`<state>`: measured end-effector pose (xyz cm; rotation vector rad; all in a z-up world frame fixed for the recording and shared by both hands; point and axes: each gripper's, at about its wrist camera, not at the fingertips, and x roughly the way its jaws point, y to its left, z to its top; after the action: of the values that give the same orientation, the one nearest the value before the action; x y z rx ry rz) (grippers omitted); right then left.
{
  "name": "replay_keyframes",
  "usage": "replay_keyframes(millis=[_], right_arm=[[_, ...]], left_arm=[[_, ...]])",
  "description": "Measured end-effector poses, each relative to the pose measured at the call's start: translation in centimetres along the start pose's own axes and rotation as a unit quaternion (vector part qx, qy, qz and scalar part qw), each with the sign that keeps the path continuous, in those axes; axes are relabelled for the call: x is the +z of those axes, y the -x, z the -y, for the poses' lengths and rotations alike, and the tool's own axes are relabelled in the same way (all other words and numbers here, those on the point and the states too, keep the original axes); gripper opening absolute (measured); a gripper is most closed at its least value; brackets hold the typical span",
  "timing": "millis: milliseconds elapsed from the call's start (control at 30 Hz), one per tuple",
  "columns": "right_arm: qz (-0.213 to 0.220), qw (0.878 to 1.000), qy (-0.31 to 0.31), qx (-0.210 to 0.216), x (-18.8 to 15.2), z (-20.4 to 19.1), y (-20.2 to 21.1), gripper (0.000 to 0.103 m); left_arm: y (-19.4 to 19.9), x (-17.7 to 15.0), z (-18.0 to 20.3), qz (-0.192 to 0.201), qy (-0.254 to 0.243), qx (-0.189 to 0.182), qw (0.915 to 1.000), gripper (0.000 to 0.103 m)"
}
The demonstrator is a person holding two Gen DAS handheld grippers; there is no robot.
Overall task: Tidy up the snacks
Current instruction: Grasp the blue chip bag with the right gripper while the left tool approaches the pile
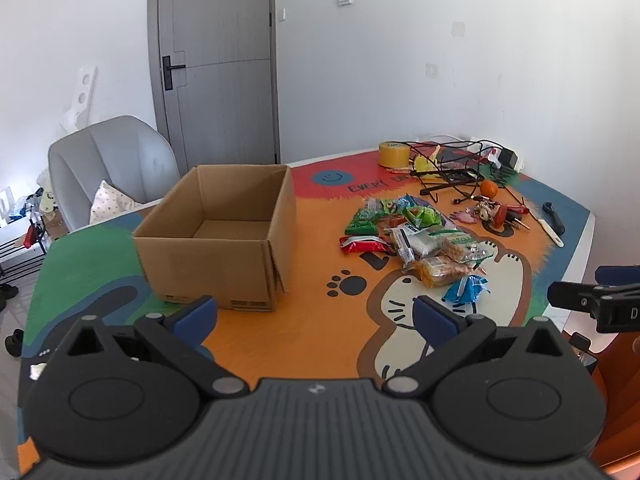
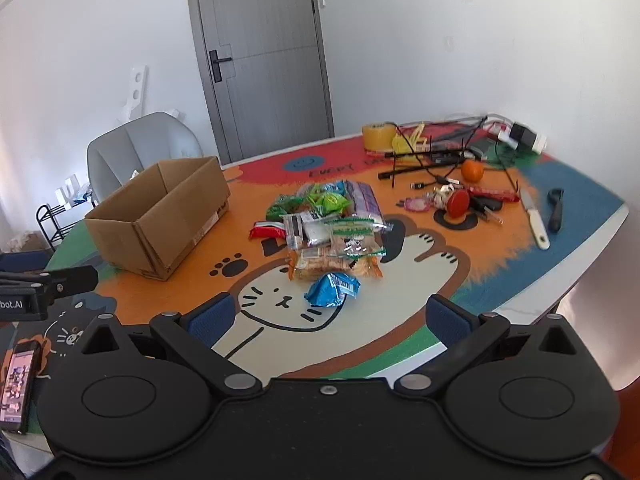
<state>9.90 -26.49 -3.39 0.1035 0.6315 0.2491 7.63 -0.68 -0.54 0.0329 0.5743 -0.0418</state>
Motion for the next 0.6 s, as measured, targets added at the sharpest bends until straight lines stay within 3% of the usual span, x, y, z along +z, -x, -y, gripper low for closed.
replay_keyframes(millis=[433,600], right_arm=[[-0.007,1.000,-0.015,0.001,-0.1,2.2,-3.4,0.103],[-0.009,0.999,-0.024,0.023,-0.2,2.7,-4.5,0.091]], left_arm=[[-4.7,0.0,1.5,-0.019,-0.001,-0.028,0.9994,0.103],[-6.3,0.1,2.0,-0.018,0.005,-0.043,0.9989,0.102]])
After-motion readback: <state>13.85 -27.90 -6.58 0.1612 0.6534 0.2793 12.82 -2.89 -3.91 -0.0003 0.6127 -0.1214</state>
